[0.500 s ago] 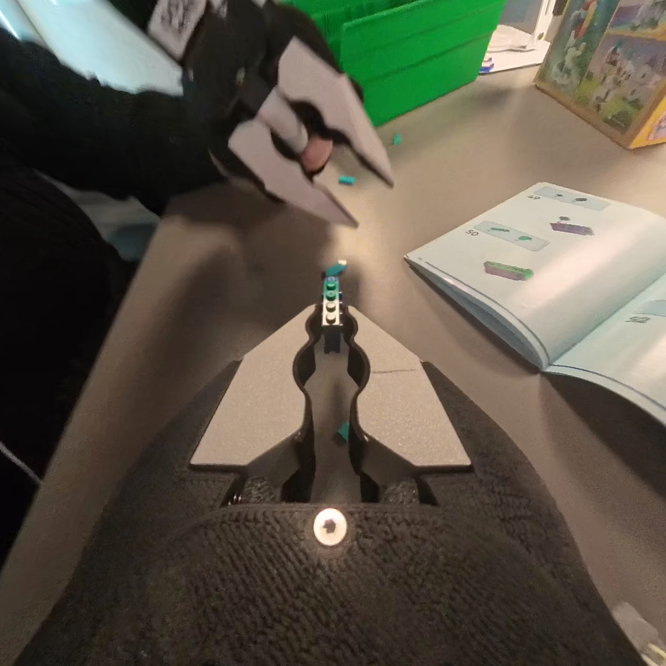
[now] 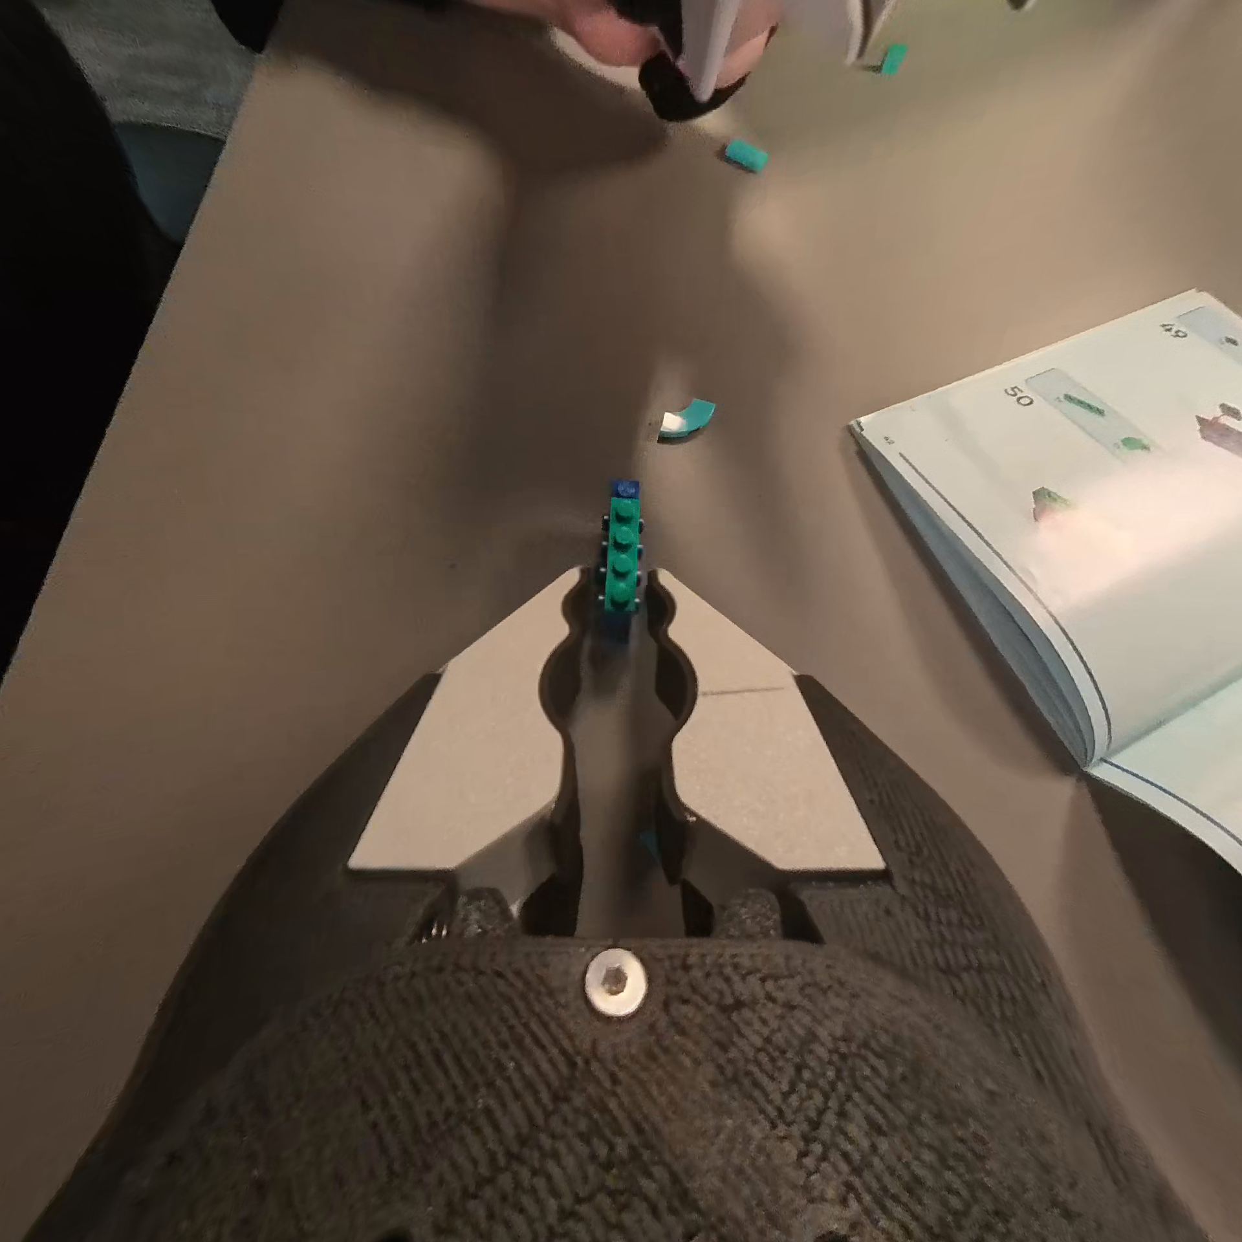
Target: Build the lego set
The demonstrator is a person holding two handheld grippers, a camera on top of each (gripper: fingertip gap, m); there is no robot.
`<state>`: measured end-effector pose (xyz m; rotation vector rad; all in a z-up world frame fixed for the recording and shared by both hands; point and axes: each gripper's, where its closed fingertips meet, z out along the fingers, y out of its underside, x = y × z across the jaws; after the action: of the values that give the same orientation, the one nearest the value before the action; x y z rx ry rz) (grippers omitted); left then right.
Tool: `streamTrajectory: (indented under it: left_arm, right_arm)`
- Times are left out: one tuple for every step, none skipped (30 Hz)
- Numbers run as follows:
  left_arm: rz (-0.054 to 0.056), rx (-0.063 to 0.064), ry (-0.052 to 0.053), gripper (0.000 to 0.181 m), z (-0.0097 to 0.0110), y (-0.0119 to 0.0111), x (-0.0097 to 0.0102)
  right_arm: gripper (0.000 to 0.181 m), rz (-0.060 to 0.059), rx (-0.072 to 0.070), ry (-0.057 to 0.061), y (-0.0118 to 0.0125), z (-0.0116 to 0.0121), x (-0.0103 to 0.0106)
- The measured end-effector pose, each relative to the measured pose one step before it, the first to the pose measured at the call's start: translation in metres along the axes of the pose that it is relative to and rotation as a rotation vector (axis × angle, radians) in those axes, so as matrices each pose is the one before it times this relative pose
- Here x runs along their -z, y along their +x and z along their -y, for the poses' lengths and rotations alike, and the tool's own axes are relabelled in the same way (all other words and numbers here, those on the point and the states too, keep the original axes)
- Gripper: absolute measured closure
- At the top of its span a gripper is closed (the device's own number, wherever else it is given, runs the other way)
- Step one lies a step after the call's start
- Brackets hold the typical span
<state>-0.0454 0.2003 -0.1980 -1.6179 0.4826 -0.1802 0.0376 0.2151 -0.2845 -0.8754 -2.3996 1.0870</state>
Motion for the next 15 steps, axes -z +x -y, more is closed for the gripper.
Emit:
streamTrajectory:
  left_arm:
    - [0.0147, -0.0201, 0.0036, 0.152, -0.00013, -0.00065, 0.00177]
    - [0.0138, -0.0104, 0.0096, 0.151, 0.0006, -0.00041, 0.00184]
    - [0.0096, 0.0022, 0.0123, 0.151, 0.00081, 0.00007, 0.00165]
    - [0.0095, 0.0116, 0.0149, 0.151, 0.00091, 0.00011, 0.0012]
    - [0.0042, 0.0131, 0.0164, 0.151, 0.00122, 0.00068, 0.00088]
    - [-0.0052, 0.01, 0.0111, 0.15, 0.00102, 0.00158, 0.00047]
    - [-0.008, 0.0072, 0.0035, 0.15, 0.00065, 0.00135, -0.00003]
    - [-0.0046, 0.0063, 0.0025, 0.149, 0.00069, 0.00065, -0.00001]
    - [-0.0046, 0.0031, 0.0035, 0.149, 0.0006, 0.00036, 0.00018]
    - [-0.0005, 0.0021, 0.0014, 0.149, 0.00038, -0.00048, 0.0004]
    - [0.0002, 0.002, 0.0029, 0.149, 0.0006, -0.00043, 0.00067]
    - [-0.0019, 0.0042, 0.0055, 0.149, 0.00104, -0.00019, 0.00079]
    - [-0.0028, 0.0057, 0.006, 0.149, 0.00111, 0.00008, 0.00085]
    - [-0.0018, 0.0058, 0.0059, 0.149, 0.00131, -0.00008, 0.00086]
    - [0.0006, 0.004, 0.0066, 0.149, 0.00135, -0.00029, 0.00082]
  right_arm:
    - [0.162, 0.0039, 0.0031, 0.0022, -0.00099, -0.00083, 0.00161]
    - [0.156, -0.0036, 0.0086, 0.0038, -0.00051, -0.00085, 0.00206]
    - [0.151, -0.0109, 0.0124, 0.0083, 0.00004, -0.00032, 0.0025]
    - [0.147, -0.0189, 0.0142, 0.0185, 0.00098, 0.00126, 0.00309]
    - [0.142, -0.0294, 0.0172, 0.0325, 0.00236, 0.00354, 0.00379]
    - [0.138, -0.0427, 0.0222, 0.0451, 0.00421, 0.0056, 0.00419]
    - [0.138, -0.0623, 0.0278, 0.0536, 0.00741, 0.00695, 0.00437]
    - [0.138, -0.0857, 0.0351, 0.0567, 0.01121, 0.00776, 0.00448]
    - [0.138, -0.0993, 0.0459, 0.0557, 0.01338, 0.00792, 0.00448]
    - [0.14, -0.1002, 0.0523, 0.0541, 0.0135, 0.00782, 0.00429]
    - [0.145, -0.0995, 0.0478, 0.0495, 0.01346, 0.007, 0.00395]
    - [0.152, -0.0992, 0.0395, 0.0383, 0.01367, 0.00499, 0.0036]
    - [0.156, -0.091, 0.0339, 0.0235, 0.0126, 0.0027, 0.00288]
    - [0.159, -0.0794, 0.0316, 0.0098, 0.01101, 0.00058, 0.00227]
    - [0.163, -0.0724, 0.033, -0.0028, 0.01013, -0.00122, 0.00173]
